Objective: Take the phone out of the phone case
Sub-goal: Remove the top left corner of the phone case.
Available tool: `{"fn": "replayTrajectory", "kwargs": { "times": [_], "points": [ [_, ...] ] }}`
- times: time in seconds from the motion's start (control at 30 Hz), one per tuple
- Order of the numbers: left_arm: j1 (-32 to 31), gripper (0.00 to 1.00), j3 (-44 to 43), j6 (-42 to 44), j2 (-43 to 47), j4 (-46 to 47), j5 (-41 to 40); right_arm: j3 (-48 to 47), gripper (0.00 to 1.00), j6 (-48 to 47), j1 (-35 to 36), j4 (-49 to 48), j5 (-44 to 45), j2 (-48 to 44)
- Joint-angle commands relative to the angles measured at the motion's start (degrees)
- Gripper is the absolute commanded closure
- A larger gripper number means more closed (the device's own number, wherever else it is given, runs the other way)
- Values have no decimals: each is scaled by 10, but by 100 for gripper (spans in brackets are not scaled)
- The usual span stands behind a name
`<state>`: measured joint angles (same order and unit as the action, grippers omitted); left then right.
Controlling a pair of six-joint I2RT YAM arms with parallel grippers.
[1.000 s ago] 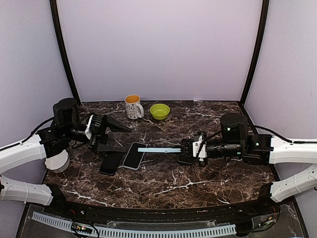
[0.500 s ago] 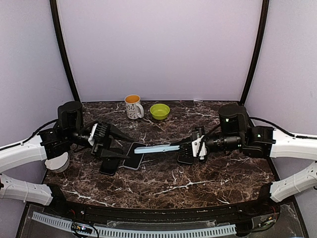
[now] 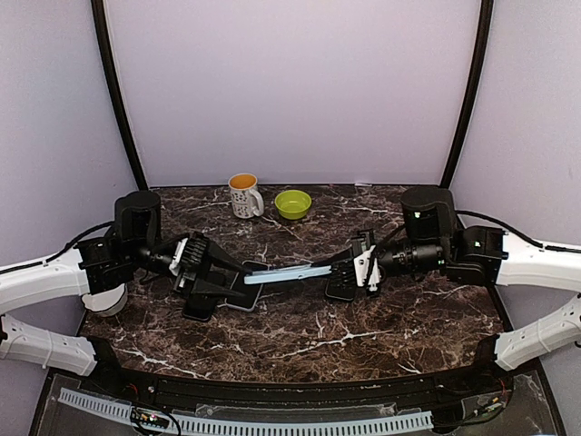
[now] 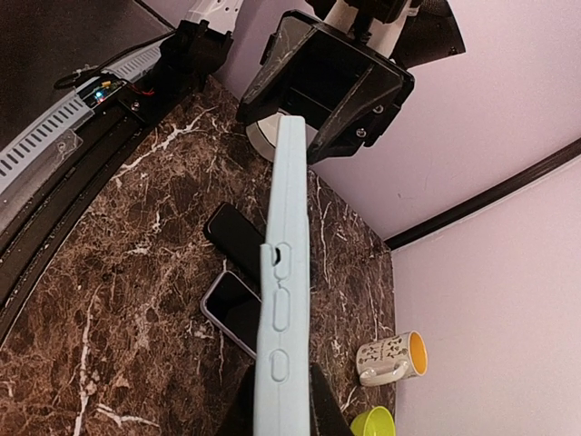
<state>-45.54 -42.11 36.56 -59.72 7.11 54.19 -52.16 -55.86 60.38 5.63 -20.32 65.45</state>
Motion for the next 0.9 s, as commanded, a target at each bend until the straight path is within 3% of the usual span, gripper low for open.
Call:
{"fn": "replayTrajectory", "kwargs": {
  "times": [0.0,0.87],
  "points": [
    [-8,61,9,13,-2,-5,1,-26,100,-4,6,-43,-13,-4],
    [-22,75,3,28,-14,-23,-8,-48,100,-46,31,3,-3,3]
  ]
}}
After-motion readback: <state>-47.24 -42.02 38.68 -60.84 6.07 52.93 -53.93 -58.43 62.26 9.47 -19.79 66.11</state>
